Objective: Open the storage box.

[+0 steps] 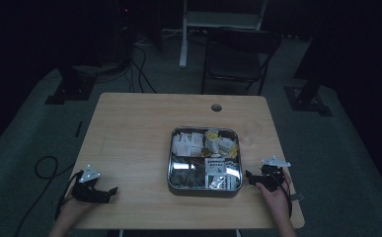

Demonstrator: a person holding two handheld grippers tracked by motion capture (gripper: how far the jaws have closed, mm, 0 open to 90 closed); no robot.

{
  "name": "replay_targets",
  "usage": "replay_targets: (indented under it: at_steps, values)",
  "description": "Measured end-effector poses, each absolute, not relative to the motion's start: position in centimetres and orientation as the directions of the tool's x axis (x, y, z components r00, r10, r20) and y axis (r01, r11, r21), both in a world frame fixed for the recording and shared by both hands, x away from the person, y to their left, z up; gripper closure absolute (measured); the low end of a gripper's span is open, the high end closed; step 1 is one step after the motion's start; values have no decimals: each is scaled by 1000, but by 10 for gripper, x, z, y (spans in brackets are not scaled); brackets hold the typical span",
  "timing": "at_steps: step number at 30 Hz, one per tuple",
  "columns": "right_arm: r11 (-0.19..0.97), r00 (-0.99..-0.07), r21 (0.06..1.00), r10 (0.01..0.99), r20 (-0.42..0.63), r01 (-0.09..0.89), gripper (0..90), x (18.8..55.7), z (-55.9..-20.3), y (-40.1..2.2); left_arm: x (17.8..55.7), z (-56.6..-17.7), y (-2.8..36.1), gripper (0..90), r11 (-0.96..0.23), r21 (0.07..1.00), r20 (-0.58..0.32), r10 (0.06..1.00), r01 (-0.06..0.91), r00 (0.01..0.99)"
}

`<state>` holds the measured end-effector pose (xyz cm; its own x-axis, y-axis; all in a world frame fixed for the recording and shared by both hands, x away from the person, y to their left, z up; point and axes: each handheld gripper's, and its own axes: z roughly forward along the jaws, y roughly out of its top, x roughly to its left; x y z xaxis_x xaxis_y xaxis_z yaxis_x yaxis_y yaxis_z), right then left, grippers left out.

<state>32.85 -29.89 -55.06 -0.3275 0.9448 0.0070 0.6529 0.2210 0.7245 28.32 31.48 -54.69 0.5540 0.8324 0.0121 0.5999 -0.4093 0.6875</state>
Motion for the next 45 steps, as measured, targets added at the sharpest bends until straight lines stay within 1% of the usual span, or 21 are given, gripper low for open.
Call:
replay_targets:
  at_steps: [4, 7, 16, 26, 34, 42, 45]
  values:
    - [222, -332, 724, 943, 9, 652, 114, 328, -551, -299, 283, -547, 315, 10, -412, 687, 12, 830, 598, 558]
    - [241, -356, 723, 934, 8, 647, 114, 328, -550, -298, 283, -547, 315, 10, -412, 687, 12, 830, 598, 558]
    - [241, -357, 722, 934, 8, 648, 115, 328, -550, -298, 284, -547, 315, 11, -410, 687, 13, 833, 601, 553]
    - [240, -356, 723, 934, 9, 648, 116, 328, -550, -298, 300, -544, 313, 12, -412, 669, 12, 838, 618, 546]
    - [241, -357, 723, 934, 8, 647, 116, 328, -550, -298, 310, -538, 298, 12, -431, 678, 4, 812, 596, 584]
    - [241, -357, 723, 934, 8, 647, 116, 328, -550, -298, 316, -519, 285, 12, -454, 697, 17, 784, 555, 620]
    - [241, -357, 723, 934, 8, 647, 116, 328, -550, -298, 319, -510, 275, 12, -475, 700, 28, 765, 533, 644]
